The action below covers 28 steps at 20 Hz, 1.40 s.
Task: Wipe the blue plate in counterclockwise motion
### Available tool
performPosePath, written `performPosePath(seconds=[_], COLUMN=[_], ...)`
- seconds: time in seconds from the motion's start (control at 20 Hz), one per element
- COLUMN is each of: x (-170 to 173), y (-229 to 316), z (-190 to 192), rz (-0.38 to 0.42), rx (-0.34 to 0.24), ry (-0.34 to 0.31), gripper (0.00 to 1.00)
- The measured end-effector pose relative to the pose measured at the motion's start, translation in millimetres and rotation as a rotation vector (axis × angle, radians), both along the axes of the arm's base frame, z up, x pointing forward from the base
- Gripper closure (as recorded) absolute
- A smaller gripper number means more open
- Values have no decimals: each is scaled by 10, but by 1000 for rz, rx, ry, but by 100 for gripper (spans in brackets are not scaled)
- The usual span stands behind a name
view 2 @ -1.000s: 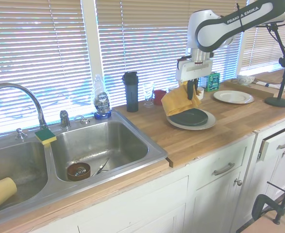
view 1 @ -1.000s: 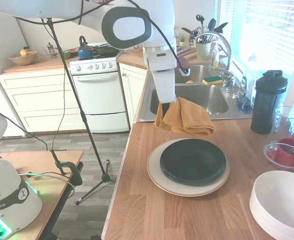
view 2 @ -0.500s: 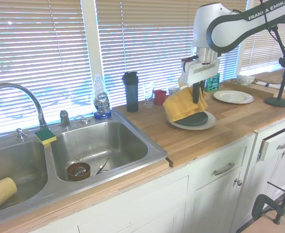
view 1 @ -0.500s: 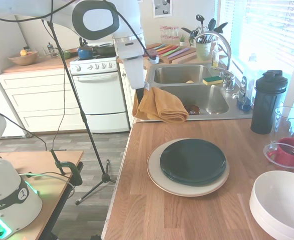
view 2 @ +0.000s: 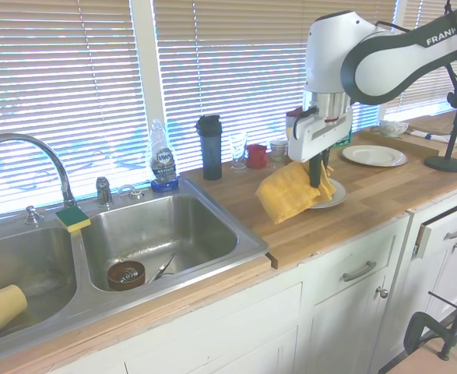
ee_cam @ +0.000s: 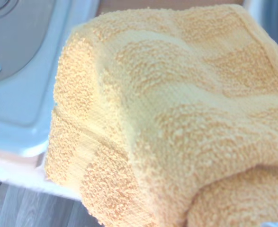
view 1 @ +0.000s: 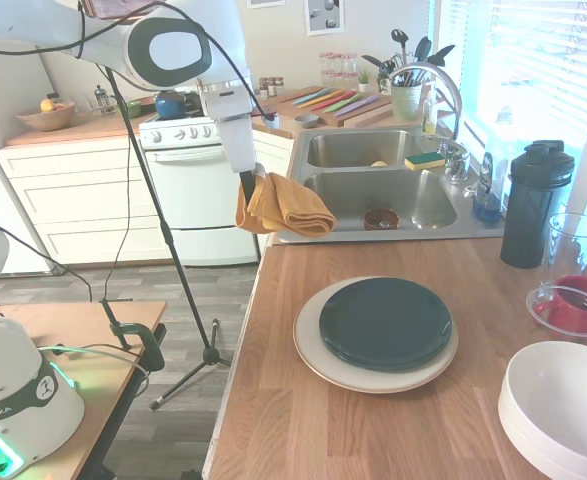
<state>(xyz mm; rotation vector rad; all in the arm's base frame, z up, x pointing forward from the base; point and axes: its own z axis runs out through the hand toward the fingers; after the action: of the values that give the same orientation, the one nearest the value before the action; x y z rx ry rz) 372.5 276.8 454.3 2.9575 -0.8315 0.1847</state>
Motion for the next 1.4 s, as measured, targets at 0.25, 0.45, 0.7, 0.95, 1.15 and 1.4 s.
performPosePath(seconds=[0.25,0.45,0.7,0.95,1.15,1.4], x=[8,35,92,197,300,351], y=[69,93,102,91,22,-14], z=[-234,-491,-754,-1020,-1102,-1092], rz=[11,23,35,31,10,-2], rx=[-16,-33,-48,-57,-53,-43], ry=[29,54,89,125,129,115], gripper=[100,100,100,100,0,0])
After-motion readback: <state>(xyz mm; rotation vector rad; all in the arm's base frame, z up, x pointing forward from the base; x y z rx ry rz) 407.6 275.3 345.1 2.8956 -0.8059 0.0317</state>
